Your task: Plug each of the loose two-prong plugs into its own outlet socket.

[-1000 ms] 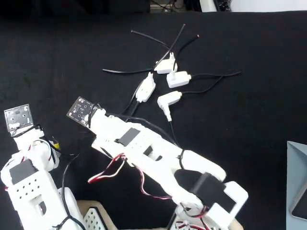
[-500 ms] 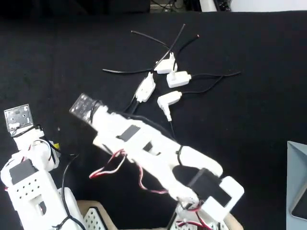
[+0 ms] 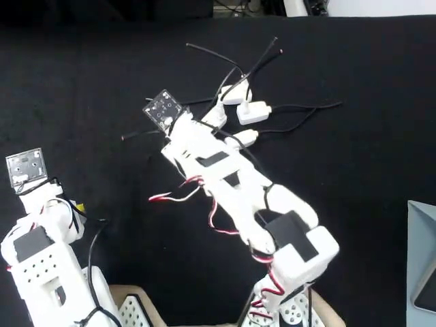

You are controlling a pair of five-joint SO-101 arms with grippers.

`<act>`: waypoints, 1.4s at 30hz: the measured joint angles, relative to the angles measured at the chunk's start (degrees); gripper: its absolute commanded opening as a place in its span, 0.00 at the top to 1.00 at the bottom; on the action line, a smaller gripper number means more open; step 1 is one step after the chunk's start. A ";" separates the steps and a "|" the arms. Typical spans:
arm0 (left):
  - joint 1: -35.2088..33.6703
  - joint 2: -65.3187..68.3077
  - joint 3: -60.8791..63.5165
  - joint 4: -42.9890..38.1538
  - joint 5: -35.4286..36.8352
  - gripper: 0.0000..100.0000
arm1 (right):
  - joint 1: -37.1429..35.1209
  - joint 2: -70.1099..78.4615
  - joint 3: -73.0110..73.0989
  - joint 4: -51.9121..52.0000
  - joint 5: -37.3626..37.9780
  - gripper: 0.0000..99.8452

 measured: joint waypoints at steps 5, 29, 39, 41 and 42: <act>0.00 0.00 0.00 0.00 0.00 0.78 | 0.00 0.26 -0.97 2.90 0.00 0.73; 3.78 0.00 0.00 -0.35 0.09 0.83 | -8.26 -36.84 -0.97 45.63 -6.77 0.98; 10.20 -12.84 1.67 -3.96 5.45 0.97 | 2.99 -51.87 12.48 47.74 -21.63 0.99; 12.84 -17.67 3.60 -3.96 6.51 0.97 | 4.92 -56.88 16.70 46.33 -21.89 0.99; 14.33 -20.48 4.84 -3.96 7.30 0.97 | 5.63 -59.69 19.16 45.36 -22.07 0.99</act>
